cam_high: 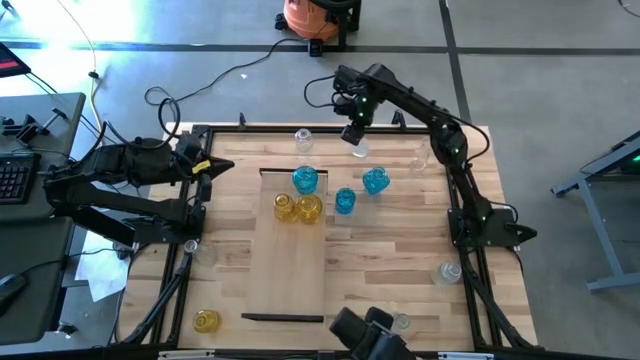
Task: Sort vases onto shelf
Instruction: Put the top middle transparent vase on the shelf
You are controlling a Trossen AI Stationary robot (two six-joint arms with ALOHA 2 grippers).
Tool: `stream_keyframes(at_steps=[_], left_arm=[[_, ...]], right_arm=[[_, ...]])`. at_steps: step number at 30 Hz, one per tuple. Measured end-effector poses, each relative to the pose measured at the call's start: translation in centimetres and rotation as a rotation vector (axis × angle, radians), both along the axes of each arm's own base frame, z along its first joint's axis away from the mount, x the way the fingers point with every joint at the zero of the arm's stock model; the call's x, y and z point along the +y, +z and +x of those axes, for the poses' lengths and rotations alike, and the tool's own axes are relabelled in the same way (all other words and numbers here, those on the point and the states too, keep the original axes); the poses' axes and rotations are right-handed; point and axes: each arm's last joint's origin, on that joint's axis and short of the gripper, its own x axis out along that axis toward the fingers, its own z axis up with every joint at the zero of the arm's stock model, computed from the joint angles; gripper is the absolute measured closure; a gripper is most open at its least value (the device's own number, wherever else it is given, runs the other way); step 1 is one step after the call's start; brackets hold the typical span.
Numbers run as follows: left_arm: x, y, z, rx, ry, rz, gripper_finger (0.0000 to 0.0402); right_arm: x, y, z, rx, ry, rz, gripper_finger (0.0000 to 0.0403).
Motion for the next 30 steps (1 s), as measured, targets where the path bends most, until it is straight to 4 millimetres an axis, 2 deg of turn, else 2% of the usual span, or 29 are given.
stream_keyframes(at_steps=[8, 19, 25, 30], left_arm=[[0.0, 0.0, 0.0, 0.005, -0.005, 0.008, 0.0401], [0.0, 0.0, 0.0, 0.007, -0.007, 0.012, 0.0401], [0.0, 0.0, 0.0, 0.008, -0.009, 0.015, 0.0401], [0.0, 0.0, 0.0, 0.011, -0.008, 0.022, 0.0401]], right_arm=[[0.0, -2.1, 1.0, 0.116, -0.156, -0.038, 0.0217], [0.2, -4.8, 2.7, 0.149, -0.144, -0.049, 0.0217], [-0.1, -4.8, 2.1, 0.219, -0.176, -0.096, 0.0217], [-0.4, -4.8, 1.6, 0.210, -0.194, -0.042, 0.0217]])
